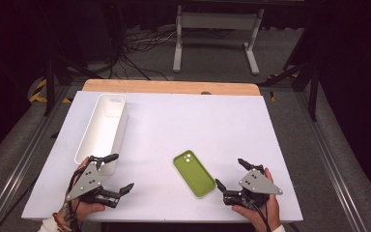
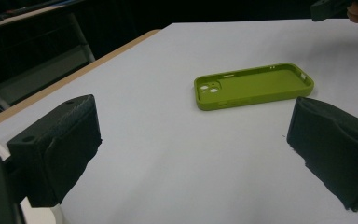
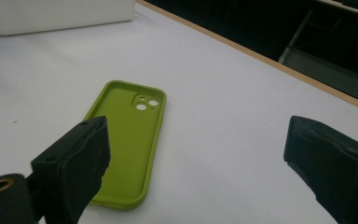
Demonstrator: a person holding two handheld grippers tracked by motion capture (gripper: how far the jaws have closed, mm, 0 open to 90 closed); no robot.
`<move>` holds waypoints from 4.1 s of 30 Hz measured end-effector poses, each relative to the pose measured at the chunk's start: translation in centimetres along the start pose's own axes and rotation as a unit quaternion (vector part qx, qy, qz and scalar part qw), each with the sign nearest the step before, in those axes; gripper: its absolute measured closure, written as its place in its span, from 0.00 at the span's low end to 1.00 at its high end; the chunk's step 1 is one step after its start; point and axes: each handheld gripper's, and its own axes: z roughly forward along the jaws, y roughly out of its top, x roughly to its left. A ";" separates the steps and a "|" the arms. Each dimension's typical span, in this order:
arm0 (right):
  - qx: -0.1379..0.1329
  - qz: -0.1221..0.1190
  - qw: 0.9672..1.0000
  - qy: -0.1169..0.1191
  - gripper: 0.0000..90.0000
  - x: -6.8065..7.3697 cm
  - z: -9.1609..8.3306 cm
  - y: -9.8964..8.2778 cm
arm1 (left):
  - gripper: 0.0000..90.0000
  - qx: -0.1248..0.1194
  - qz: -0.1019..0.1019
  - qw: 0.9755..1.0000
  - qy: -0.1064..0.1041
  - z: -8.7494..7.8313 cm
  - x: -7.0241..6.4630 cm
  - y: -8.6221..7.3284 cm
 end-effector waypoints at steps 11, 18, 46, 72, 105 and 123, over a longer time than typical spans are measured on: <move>0.049 0.005 0.998 0.025 0.10 -0.5 0.9 0.7 | 0.04 0.007 -0.006 1.000 -0.003 0.0 -0.1 -0.1; 0.090 0.005 0.995 0.048 0.10 -1.0 2.3 2.8 | 0.04 0.008 -0.002 1.000 -0.001 -0.3 -0.5 -0.1; 0.366 0.009 0.921 0.131 0.53 -1.4 17.1 8.2 | 0.05 0.023 0.002 0.999 -0.026 0.1 -0.9 -0.4; 0.345 0.030 0.928 0.137 0.95 -1.1 18.9 7.1 | 0.06 0.039 0.010 0.998 -0.045 0.7 -1.4 -0.5; 0.176 0.036 0.981 0.074 0.97 -1.0 13.3 8.1 | 0.06 0.038 0.001 0.999 -0.023 0.5 -1.2 -0.2; 0.054 0.036 0.998 0.017 0.97 0.2 9.9 8.8 | 0.13 -0.015 -0.087 0.996 -0.034 4.2 -1.1 4.2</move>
